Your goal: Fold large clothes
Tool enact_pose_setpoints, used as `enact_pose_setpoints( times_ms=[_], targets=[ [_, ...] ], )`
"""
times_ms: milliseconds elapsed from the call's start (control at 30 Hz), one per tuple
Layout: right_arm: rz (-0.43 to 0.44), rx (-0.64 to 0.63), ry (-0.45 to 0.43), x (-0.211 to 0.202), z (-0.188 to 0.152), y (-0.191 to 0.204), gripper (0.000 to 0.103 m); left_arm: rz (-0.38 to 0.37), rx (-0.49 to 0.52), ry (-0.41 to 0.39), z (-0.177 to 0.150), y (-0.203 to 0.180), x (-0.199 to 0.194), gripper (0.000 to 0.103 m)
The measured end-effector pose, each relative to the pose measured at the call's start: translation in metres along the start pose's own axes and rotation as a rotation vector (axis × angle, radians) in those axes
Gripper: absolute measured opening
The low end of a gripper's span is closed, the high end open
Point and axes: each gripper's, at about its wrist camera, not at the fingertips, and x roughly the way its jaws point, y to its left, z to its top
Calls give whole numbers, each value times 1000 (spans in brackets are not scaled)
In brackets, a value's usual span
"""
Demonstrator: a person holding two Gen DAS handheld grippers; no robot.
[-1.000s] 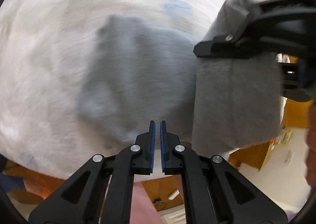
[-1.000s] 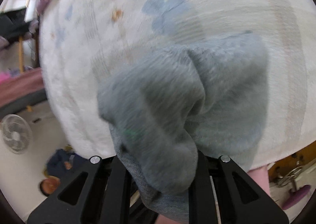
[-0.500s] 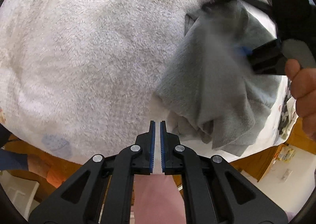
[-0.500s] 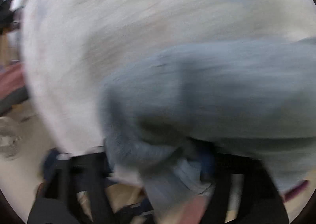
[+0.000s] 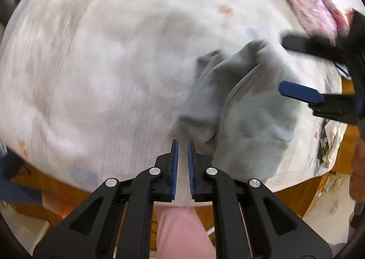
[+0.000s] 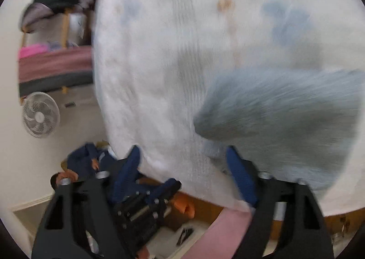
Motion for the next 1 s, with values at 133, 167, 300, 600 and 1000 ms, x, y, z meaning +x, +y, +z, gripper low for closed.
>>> enact_pose_setpoints(
  times_ms=[133,167,300,600,1000],
  targets=[
    [-188,20,-159,-56,-12,-38,17,-52,89,-52,30,-44,-18,9],
    [-229,27,-174,-61,-13,-50,15,-83,109,-69,38,-61,-21,9],
    [-312,109,-153,-67,-9,-108,15,-121,185,-107,63,-117,-5,9],
    [-266,50,-67,-22,39,-102,12,148,30,11,101,-96,88,2],
    [-378,61,-16,24,98,-104,3,197,64,59,157,-91,128,2]
  ],
)
